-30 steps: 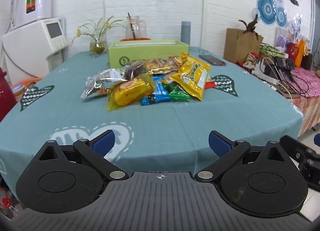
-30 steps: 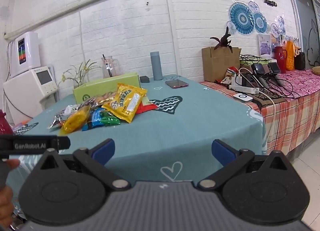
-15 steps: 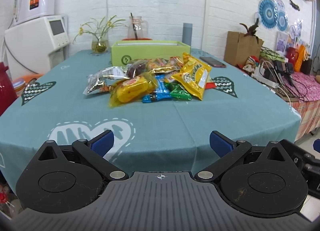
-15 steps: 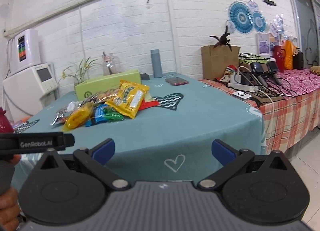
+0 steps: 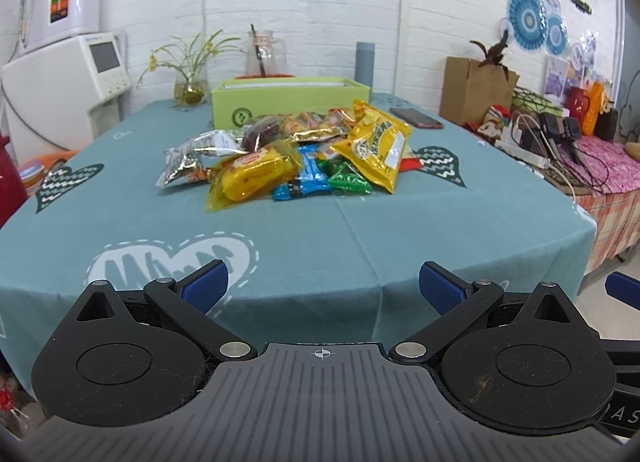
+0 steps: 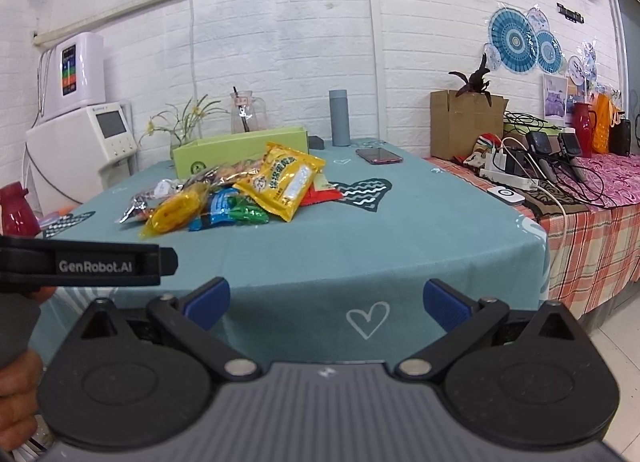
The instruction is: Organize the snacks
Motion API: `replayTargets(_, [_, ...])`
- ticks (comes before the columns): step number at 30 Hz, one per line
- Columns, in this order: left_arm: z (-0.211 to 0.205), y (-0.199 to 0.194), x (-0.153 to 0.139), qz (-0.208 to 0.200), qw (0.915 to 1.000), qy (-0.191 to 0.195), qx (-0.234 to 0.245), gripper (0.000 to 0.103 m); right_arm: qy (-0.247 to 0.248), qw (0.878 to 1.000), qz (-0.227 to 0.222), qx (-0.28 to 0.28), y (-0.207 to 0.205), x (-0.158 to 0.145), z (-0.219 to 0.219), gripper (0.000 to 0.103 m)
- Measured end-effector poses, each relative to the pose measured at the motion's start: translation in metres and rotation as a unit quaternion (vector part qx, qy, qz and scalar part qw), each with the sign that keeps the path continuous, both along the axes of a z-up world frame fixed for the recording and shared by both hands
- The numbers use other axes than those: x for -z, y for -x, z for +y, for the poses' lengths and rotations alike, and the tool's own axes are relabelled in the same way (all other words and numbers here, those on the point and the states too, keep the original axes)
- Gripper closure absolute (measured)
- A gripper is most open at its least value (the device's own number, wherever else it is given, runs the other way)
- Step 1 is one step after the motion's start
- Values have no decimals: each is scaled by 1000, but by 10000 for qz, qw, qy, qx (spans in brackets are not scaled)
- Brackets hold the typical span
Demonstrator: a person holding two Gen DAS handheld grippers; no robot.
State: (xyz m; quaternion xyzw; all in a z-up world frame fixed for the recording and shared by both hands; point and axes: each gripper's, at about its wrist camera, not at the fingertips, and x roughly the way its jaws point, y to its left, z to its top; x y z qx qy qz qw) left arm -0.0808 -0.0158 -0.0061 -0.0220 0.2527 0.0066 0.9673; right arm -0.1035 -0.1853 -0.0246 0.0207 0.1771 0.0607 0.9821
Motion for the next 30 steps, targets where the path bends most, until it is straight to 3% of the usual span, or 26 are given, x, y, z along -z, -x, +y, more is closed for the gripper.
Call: replayTargets(30, [1,-4,11,150,9999,34,52,11,126,9998,107,-107,-4,8,10,1])
